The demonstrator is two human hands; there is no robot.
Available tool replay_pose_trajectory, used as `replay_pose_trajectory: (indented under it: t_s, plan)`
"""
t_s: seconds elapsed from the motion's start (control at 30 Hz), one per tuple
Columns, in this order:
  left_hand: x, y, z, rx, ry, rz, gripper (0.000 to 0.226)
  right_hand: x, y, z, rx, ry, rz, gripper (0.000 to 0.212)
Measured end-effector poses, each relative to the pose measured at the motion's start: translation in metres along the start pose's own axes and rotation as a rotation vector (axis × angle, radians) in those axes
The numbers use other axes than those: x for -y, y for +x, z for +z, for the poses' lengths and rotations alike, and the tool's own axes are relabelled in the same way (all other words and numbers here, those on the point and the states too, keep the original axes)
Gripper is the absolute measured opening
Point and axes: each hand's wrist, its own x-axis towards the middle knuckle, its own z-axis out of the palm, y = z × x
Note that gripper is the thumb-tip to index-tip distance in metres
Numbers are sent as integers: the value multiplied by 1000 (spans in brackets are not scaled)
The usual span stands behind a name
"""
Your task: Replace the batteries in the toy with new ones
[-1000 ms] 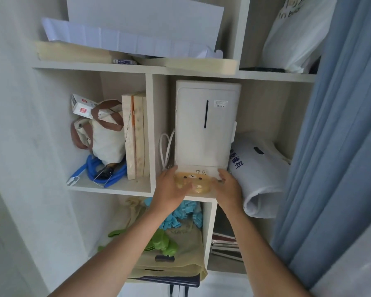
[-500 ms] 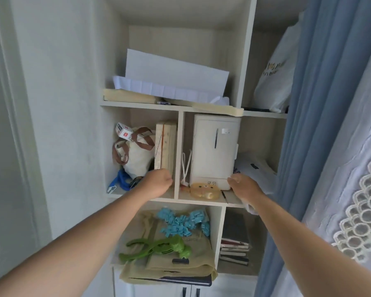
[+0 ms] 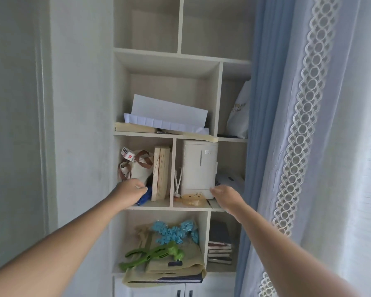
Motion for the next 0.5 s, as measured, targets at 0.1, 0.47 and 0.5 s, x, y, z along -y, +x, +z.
replay_pose_trajectory:
  t_s: [0.1,0.47,0.5]
  plan:
    - [-10,-16,-2,-4,-10,-7,21,11,-20,-4,22,40,-7,51]
    - [-50,-38,12,-36,-1,17,12,-6,-40,-30,41,97,-60,53]
    - [-52,-41,11,-26,13,17,12,-7,-46,-31,39,96,-61,53]
